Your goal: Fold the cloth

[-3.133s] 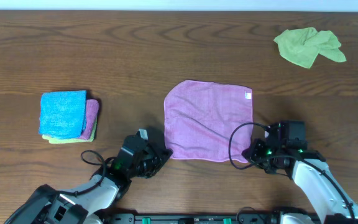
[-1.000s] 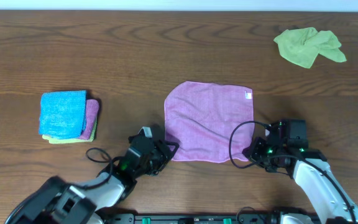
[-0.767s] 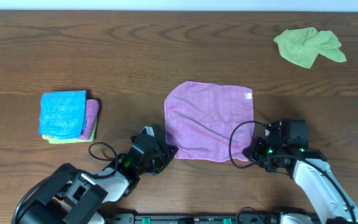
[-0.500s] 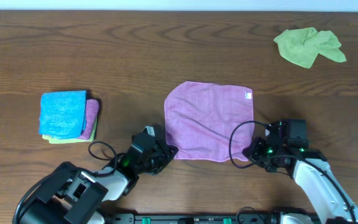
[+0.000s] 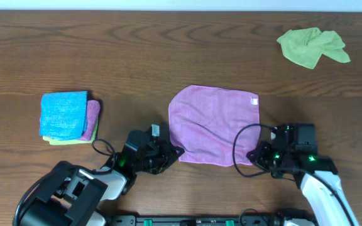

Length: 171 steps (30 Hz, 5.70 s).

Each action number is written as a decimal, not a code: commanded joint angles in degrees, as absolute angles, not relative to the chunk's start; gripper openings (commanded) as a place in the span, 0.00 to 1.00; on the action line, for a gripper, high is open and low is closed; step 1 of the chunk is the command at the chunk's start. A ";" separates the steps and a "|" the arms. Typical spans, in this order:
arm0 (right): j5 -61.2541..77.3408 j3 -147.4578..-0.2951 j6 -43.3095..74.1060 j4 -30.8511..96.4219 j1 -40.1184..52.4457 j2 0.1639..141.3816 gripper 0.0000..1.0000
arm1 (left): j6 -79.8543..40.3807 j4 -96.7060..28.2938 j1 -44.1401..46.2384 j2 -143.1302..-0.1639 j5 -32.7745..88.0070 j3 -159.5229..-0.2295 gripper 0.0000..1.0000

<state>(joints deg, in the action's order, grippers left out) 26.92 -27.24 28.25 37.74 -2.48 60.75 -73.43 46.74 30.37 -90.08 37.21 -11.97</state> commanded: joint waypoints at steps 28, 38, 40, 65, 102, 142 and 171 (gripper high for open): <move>20.95 -34.61 28.64 39.09 -2.15 56.55 0.01 | -66.08 18.61 29.41 -78.96 41.34 -25.10 0.06; 19.86 -36.97 28.56 34.00 -2.15 65.34 0.01 | -53.69 -4.47 22.92 -79.33 33.21 -37.91 0.06; 19.84 -38.04 28.16 33.23 -2.15 66.87 0.01 | -53.71 -4.34 21.91 -79.61 32.36 -38.04 0.06; 17.30 -40.40 28.21 19.79 -0.34 77.10 0.01 | -49.36 3.55 22.13 -97.43 32.34 -50.11 0.06; 10.48 -43.90 27.49 2.31 0.08 90.78 0.01 | -46.63 9.06 22.15 -106.94 22.50 -56.07 0.06; 10.92 -46.46 27.38 1.10 0.08 98.63 0.99 | -42.76 4.93 22.09 -108.31 19.84 -58.04 0.86; 11.00 -46.46 43.59 33.80 -0.38 78.48 0.98 | -22.96 -13.41 21.02 -97.71 23.59 -61.34 0.85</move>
<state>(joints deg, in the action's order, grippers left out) 10.92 -45.80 40.42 33.63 -0.01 78.85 -28.29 -11.79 21.37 -98.56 22.61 -58.41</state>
